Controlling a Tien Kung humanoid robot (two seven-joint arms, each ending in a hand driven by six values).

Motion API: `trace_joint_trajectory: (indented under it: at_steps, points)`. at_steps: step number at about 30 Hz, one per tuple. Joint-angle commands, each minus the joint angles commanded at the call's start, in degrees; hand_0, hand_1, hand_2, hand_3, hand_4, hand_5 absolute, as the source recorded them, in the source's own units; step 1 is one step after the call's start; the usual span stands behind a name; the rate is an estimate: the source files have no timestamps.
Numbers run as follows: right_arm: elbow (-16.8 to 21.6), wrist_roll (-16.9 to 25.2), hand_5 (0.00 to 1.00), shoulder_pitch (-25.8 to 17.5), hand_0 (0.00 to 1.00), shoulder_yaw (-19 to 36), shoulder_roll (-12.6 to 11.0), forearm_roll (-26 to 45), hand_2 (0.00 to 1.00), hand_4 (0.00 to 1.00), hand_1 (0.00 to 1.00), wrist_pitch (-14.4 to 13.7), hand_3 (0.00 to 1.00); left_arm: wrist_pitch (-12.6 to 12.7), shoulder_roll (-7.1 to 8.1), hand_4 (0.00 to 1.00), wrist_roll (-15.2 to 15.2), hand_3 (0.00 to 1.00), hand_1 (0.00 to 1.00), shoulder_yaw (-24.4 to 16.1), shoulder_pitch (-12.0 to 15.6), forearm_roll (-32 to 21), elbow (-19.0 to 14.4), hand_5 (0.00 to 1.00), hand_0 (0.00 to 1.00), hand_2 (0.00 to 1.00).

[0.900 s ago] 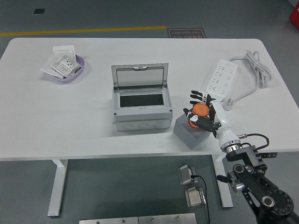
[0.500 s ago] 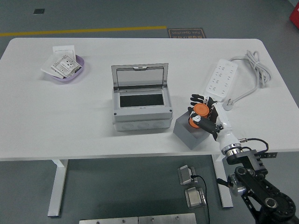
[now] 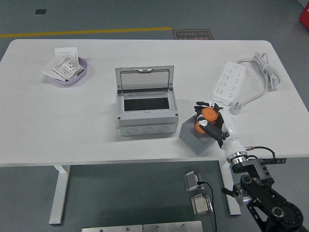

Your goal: Pick up the cylinder from the cube,place it in the box,flap close box

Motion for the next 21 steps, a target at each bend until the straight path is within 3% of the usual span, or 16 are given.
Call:
trace_joint_trajectory:
  at_steps: [1,18,19,21]
  points:
    - [0.01,-0.09,0.024,0.02,0.691,-0.09,0.00,-0.16,0.589,0.347,0.648,-0.05,0.605,0.01,0.01,0.724,-0.01,0.619,0.668,0.00,-0.02,0.00,0.00,0.409,0.650,0.584]
    - [0.44,-1.21,0.027,0.96,0.686,-1.58,-0.40,-0.72,0.588,0.376,0.644,-1.40,0.612,0.34,0.07,0.725,-0.65,0.618,0.668,0.53,-0.18,-0.71,0.00,0.409,0.650,0.584]
    - [0.56,-1.42,0.014,1.21,0.629,-1.68,-0.50,-0.83,0.531,0.214,0.539,-1.59,0.589,0.38,0.07,0.725,-0.74,0.619,0.668,0.56,-0.20,-0.77,0.00,0.410,0.650,0.585]
    - [0.85,-1.99,0.014,1.72,0.629,-1.83,-0.71,-1.29,0.531,0.214,0.539,-1.94,0.589,0.43,0.06,0.725,-0.86,0.619,0.668,0.62,-0.23,-0.90,0.00,0.410,0.650,0.585]
